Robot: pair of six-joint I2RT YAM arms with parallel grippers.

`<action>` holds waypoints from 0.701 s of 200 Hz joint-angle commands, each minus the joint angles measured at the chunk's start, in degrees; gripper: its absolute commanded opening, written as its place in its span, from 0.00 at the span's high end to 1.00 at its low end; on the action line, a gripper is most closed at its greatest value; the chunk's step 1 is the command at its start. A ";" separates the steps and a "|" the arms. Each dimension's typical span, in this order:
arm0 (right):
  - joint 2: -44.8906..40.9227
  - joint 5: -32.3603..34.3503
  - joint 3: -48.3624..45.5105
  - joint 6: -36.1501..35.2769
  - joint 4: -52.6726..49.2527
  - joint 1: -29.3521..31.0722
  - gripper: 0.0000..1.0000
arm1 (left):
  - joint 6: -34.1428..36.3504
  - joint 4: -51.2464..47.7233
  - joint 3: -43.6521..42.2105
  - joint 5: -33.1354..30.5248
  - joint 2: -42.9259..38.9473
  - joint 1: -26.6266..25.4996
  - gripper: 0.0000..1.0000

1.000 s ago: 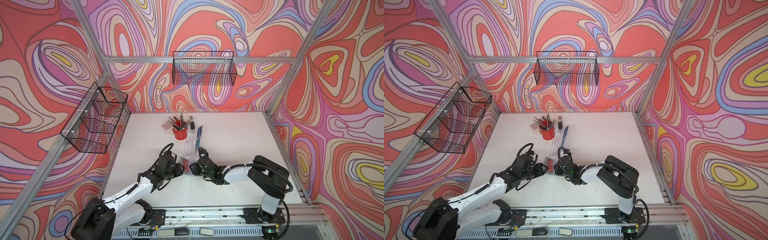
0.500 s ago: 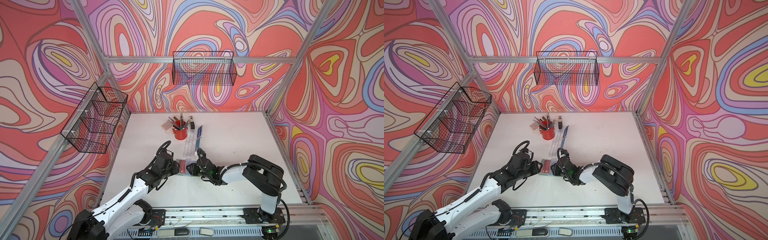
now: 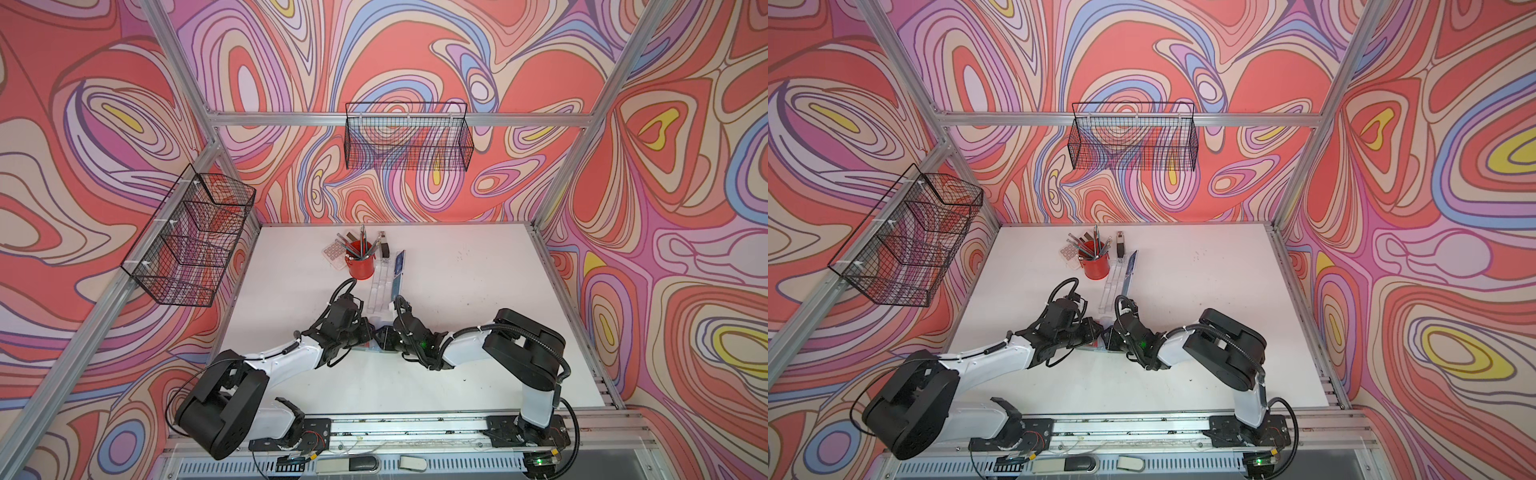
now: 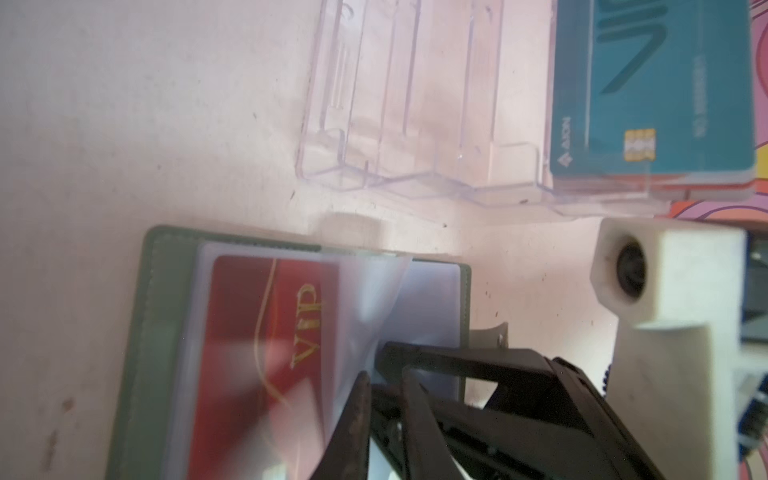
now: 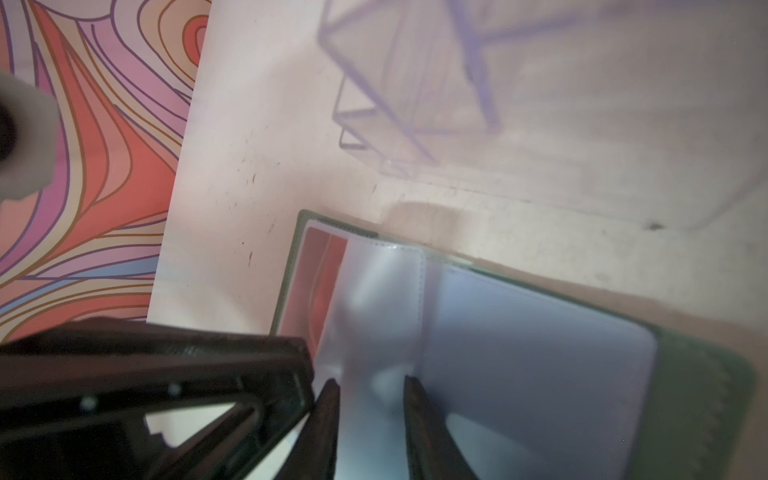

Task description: Put the credit cards into the card holder

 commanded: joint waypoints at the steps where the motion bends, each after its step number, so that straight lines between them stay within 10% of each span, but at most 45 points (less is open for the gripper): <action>1: 2.26 -1.14 0.47 0.46 -1.91 0.37 0.71 | -0.71 4.57 -0.36 0.02 2.16 -0.09 0.84; 140: -5.68 3.13 -5.61 3.08 -1.78 0.37 0.57 | -1.44 3.64 -2.98 -4.37 6.31 2.35 0.88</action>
